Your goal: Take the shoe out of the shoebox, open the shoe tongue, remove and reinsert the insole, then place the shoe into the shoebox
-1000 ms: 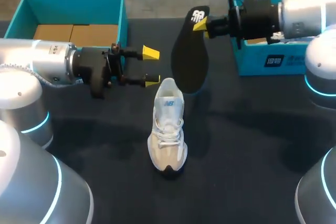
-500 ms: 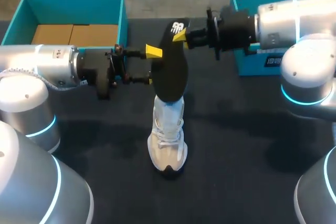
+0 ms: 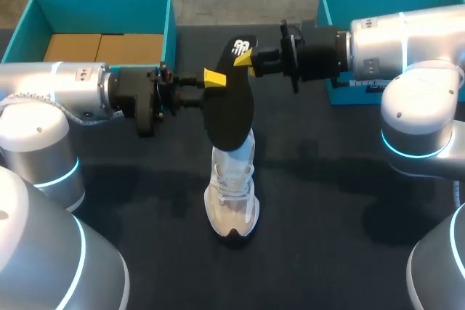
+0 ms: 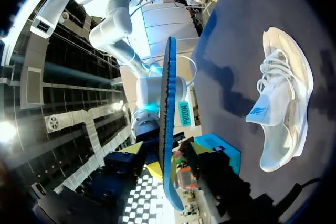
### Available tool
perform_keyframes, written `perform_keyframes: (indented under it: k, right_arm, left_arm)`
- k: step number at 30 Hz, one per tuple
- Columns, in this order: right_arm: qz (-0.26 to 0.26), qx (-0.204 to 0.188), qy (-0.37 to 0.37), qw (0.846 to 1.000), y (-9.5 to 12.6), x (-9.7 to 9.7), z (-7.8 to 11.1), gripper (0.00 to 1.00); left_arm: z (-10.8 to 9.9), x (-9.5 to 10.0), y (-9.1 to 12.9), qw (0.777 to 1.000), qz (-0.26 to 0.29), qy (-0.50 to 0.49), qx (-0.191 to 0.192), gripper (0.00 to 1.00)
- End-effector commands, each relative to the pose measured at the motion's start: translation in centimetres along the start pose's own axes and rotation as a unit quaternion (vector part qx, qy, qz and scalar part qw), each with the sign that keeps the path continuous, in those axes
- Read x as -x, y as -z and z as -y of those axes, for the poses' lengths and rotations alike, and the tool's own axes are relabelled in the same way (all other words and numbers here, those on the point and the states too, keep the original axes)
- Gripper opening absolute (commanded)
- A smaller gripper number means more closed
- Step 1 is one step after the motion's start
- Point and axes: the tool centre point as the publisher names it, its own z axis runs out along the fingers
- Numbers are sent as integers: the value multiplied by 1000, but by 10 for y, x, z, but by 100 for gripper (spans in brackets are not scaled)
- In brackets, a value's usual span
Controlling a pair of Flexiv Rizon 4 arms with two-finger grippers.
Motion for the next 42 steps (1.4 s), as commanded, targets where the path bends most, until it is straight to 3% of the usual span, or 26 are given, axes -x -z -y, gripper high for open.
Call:
perform_keyframes:
  k: [1,5,6,18,20,21,22,42]
  right_arm:
    - [3,-2,1,1000,-3,-2,-4,0]
    - [3,-5,1,1000,-6,-2,-6,0]
    - [3,-6,1,1000,-6,-2,-6,0]
    - [1,3,6,1000,-4,1,-3,0]
    - [2,2,16,1000,-1,3,0,50]
    - [-2,4,29,1000,1,3,1,82]
    - [0,-1,28,1000,3,2,1,100]
    - [-8,-22,120,993,66,20,18,100]
  left_arm:
    - [0,-3,-1,1000,2,-1,0,36]
    - [1,-3,-2,1000,4,-1,2,19]
    - [1,-3,-3,1000,5,0,2,0]
    - [2,-1,-2,1000,15,4,-4,0]
    - [2,0,0,1000,17,5,-3,0]
    - [2,1,0,1000,17,4,-3,0]
    - [2,1,1,1000,18,4,-3,0]
    - [4,6,14,1000,15,17,-5,0]
